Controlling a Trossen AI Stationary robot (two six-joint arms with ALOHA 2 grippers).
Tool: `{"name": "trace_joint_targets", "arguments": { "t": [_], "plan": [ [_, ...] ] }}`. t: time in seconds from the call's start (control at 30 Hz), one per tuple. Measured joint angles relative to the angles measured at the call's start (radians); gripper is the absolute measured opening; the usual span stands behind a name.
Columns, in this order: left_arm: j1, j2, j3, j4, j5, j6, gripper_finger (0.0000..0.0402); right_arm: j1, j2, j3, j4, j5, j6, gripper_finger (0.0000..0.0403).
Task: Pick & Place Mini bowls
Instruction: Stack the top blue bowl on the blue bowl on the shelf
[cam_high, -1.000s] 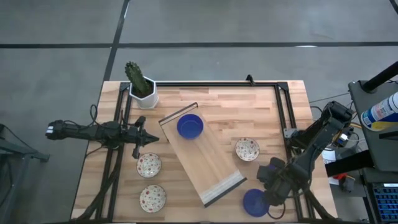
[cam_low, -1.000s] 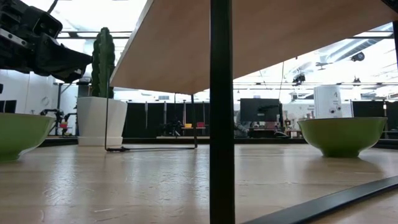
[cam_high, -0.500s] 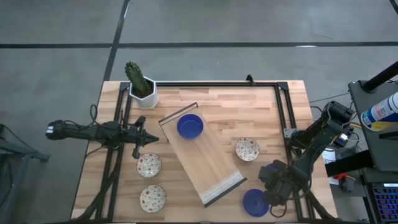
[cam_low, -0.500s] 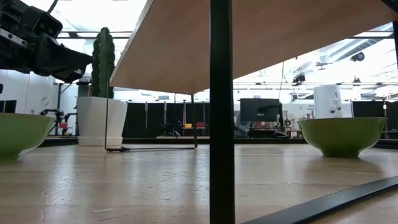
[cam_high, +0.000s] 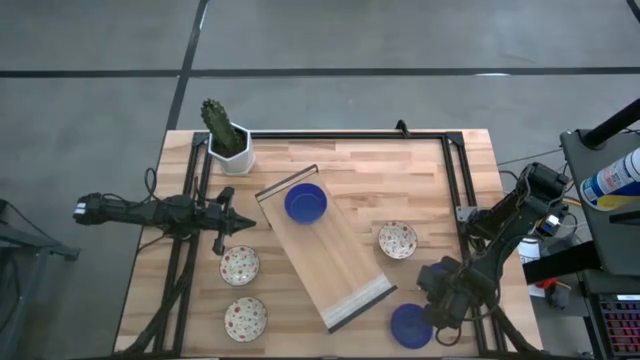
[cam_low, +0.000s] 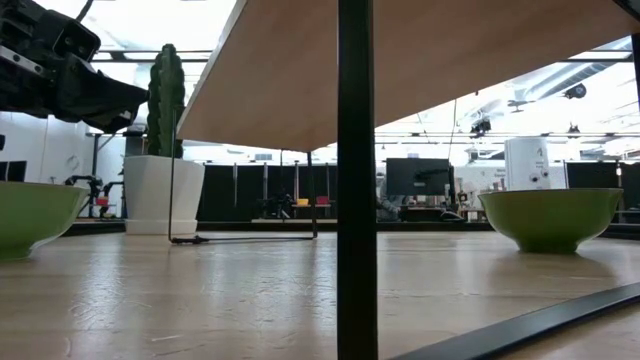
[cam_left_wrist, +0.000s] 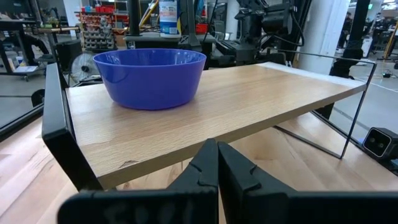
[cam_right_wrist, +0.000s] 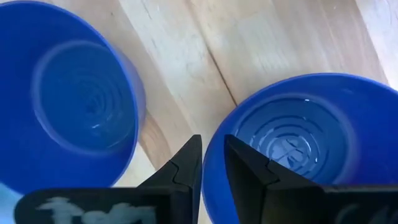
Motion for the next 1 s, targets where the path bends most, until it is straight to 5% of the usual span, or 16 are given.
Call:
{"name": "trace_joint_targets", "arguments": {
  "t": [0.73,1.0],
  "plan": [
    [0.0,0.0,0.0,0.0,0.0,0.0,0.0,0.002,0.0,-0.053,0.081,0.008,0.026,0.0062],
    [0.0,0.0,0.0,0.0,0.0,0.0,0.0,0.002,-0.002,-0.053,0.069,0.012,0.023,0.0015]
  ]
}}
